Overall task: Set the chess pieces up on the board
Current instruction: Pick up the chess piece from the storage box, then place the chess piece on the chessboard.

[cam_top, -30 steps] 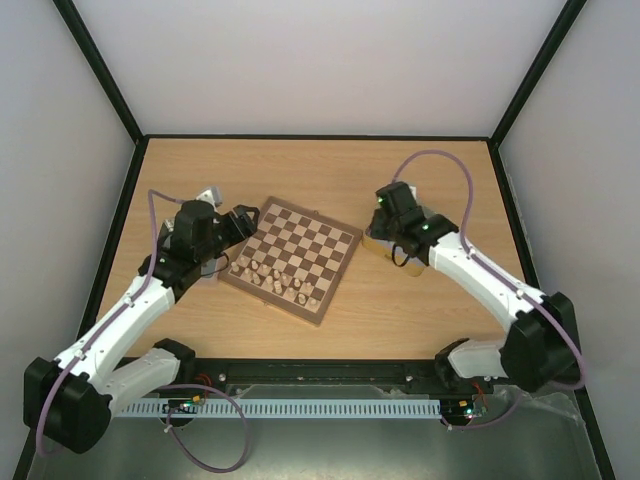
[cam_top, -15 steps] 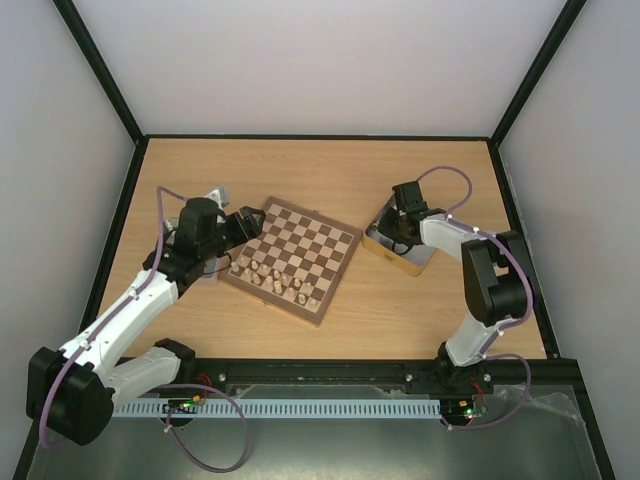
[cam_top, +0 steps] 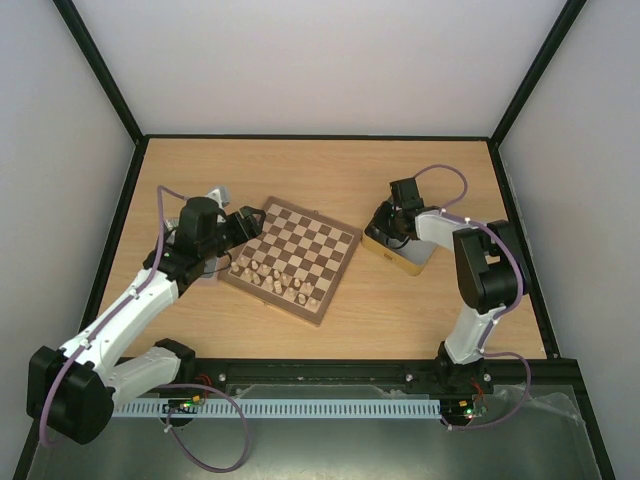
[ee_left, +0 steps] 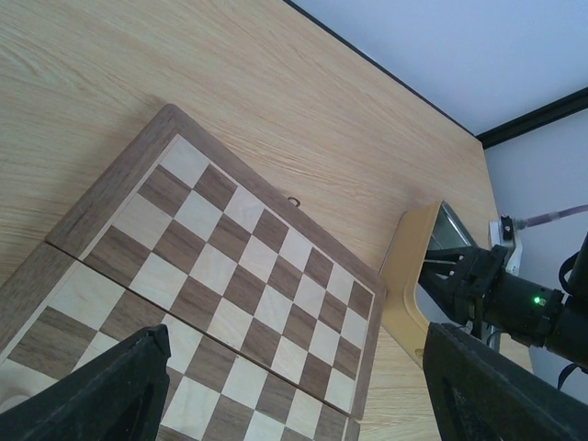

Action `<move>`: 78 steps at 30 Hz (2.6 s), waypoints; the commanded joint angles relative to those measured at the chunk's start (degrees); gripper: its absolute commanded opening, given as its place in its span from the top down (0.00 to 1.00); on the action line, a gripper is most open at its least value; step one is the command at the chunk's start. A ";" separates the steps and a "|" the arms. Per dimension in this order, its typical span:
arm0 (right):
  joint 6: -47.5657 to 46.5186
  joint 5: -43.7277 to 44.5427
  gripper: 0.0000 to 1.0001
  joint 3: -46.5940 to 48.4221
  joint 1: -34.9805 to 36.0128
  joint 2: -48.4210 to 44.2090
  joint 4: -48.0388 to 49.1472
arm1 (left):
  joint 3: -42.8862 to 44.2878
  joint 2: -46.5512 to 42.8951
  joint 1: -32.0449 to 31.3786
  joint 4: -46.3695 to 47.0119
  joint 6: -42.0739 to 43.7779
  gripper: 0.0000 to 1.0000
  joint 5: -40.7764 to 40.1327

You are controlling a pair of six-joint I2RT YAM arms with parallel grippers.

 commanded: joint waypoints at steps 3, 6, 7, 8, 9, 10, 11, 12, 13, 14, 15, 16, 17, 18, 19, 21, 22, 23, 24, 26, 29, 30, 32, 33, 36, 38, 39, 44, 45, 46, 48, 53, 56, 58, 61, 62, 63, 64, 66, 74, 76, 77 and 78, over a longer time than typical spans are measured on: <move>-0.35 1.55 0.79 2.38 -0.30 2.89 0.32 | 2.21 1.11 0.27 -0.47 0.24 0.22 1.08; -1.71 3.62 0.79 2.86 -0.30 3.51 -1.53 | 2.19 1.16 0.29 -0.50 0.23 0.22 1.17; -2.60 4.45 0.79 3.02 -0.30 3.60 -2.41 | 2.19 1.12 0.31 -0.50 0.17 0.22 1.18; -3.36 5.36 0.79 3.26 -0.31 3.76 -3.60 | 2.13 1.15 0.26 -0.50 0.15 0.22 1.18; -4.11 6.53 0.79 3.48 -0.23 3.78 -4.59 | 2.09 1.16 0.25 -0.43 0.15 0.22 1.18; -4.71 7.63 0.79 3.65 -0.22 3.61 -5.55 | 2.08 1.16 0.30 -0.41 0.15 0.22 1.22; -5.35 8.56 0.79 3.64 -0.22 3.37 -6.31 | 2.06 1.24 0.31 -0.33 0.15 0.22 1.26; -5.80 9.54 0.79 3.40 -0.25 3.03 -6.81 | 2.00 1.31 0.31 -0.24 0.08 0.22 1.33; -6.30 10.40 0.80 3.28 -0.22 2.70 -7.07 | 2.01 1.38 0.31 -0.16 0.07 0.22 1.40; -6.73 11.05 0.80 3.18 -0.24 2.57 -7.31 | 1.96 1.50 0.28 -0.04 0.00 0.22 1.51; -7.26 11.74 0.81 3.29 -0.24 2.80 -7.76 | 1.91 1.60 0.26 0.10 -0.02 0.22 1.52; -7.70 12.37 0.82 3.65 -0.22 3.07 -8.34 | 1.95 1.60 0.30 0.19 -0.09 0.22 1.65; -7.92 13.26 0.82 4.03 -0.22 3.43 -8.98 | 1.96 1.68 0.31 0.21 -0.11 0.22 1.76; -8.02 14.19 0.82 4.33 -0.22 3.74 -9.46 | 1.91 1.68 0.31 0.21 -0.11 0.22 1.81; -8.01 15.16 0.82 4.56 -0.26 3.91 -9.83 | 1.91 1.69 0.31 0.21 -0.11 0.22 1.83; -10.14 16.49 0.81 4.83 -0.24 4.46 -10.39 | 1.76 1.52 0.24 0.12 -0.11 0.22 1.83; -10.75 16.87 0.80 4.98 -0.30 4.88 -10.52 | 1.69 1.43 0.30 0.12 -0.11 0.22 1.79; -11.17 17.21 0.80 5.26 -0.23 5.17 -10.76 | 1.65 1.34 0.31 0.12 -0.11 0.22 1.79; -11.62 17.44 0.80 5.45 -0.22 5.61 -10.96 | 1.64 1.34 0.31 0.20 -0.11 0.22 1.81; -12.07 17.86 0.82 5.68 -0.22 6.21 -11.16 | 1.69 1.43 0.31 0.23 -0.11 0.22 1.95; -12.10 18.90 0.89 5.72 -0.24 6.59 -11.20 | 1.73 1.42 0.31 0.29 -0.14 0.22 2.03; -12.08 19.06 0.92 5.68 -0.28 6.41 -11.20 | 1.71 1.35 0.29 0.30 -0.16 0.22 2.05; -12.29 19.26 0.95 5.50 -0.24 5.59 -11.20 | 1.65 1.24 0.31 0.23 -0.16 0.22 2.21; -12.40 19.53 0.95 5.35 -0.15 4.76 -11.13 | 1.64 1.25 0.27 0.29 -0.12 0.22 2.41; -13.00 19.66 0.94 4.05 0.18 0.58 -10.19 | 1.64 1.44 0.27 1.12 0.53 0.22 4.53; -13.33 18.49 0.93 2.39 0.44 -3.90 -8.70 | 2.02 2.14 0.15 2.81 1.98 0.22 8.49; -13.50 17.12 0.92 1.17 0.46 -6.27 -7.50 | 2.33 2.73 0.02 3.44 2.81 0.22 10.83; -14.42 6.05 0.91 -5.98 0.44 -20.28 -1.69 | 5.31 7.13 -0.92 4.76 5.10 0.21 21.08; -14.90 2.67 0.91 -7.23 0.49 -22.91 -0.40 | 5.53 7.94 -1.19 5.77 5.03 0.20 23.04; -15.75 -0.43 0.91 -8.50 0.63 -25.18 0.88 | 5.53 8.59 -1.51 7.19 4.31 0.19 25.20; -17.59 -8.80 0.91 -10.32 1.15 -29.63 3.61 | 5.57 10.06 -2.20 11.09 2.26 0.15 29.96; -21.58 -26.87 0.91 -12.18 5.02 -35.46 7.82 | 7.86 13.12 -5.65 18.42 -1.81 0.09 34.94; -22.97 -31.86 0.91 -12.25 7.45 -36.37 8.59 | 10.86 15.47 -7.64 17.68 -3.44 0.09 36.57; -24.06 -35.36 0.91 -12.11 8.40 -36.61 8.39 | 11.55 16.33 -8.17 19.02 -5.40 0.09 38.67; -26.50 -39.24 0.91 -11.95 10.13 -37.55 7.15 | 11.40 16.60 -8.41 20.50 -8.00 0.10 40.65; -27.18 -40.16 0.91 -12.03 10.68 -37.96 6.88 | 11.40 16.69 -8.59 20.66 -8.44 0.10 41.14; -27.73 -41.22 0.91 -12.11 11.18 -38.29 6.71 | 11.40 16.80 -8.69 20.83 -8.65 0.11 41.73; -28.37 -42.14 0.91 -12.12 11.66 -38.53 6.11 | 11.40 16.99 -8.91 21.18 -8.87 0.12 42.58; -29.71 -43.77 0.91 -12.04 12.33 -39.16 5.42 | 11.27 17.36 -9.26 21.83 -9.37 0.17 44.40; -32.67 -46.54 0.92 -11.39 13.19 -40.20 2.85 | 10.97 17.97 -9.92 23.48 -12.04 0.44 48.75; -33.29 -46.43 0.92 -11.08 13.23 -40.12 2.03 | 11.11 18.51 -10.27 24.20 -12.93 0.52 49.12; -33.33 -46.21 0.92 -10.99 13.23 -40.03 1.92 | 11.13 18.74 -10.50 24.60 -13.22 0.55 49.31; -33.41 -46.16 0.92 -10.93 13.23 -39.93 1.91 | 11.01 18.89 -10.70 24.78 -13.49 0.58 49.36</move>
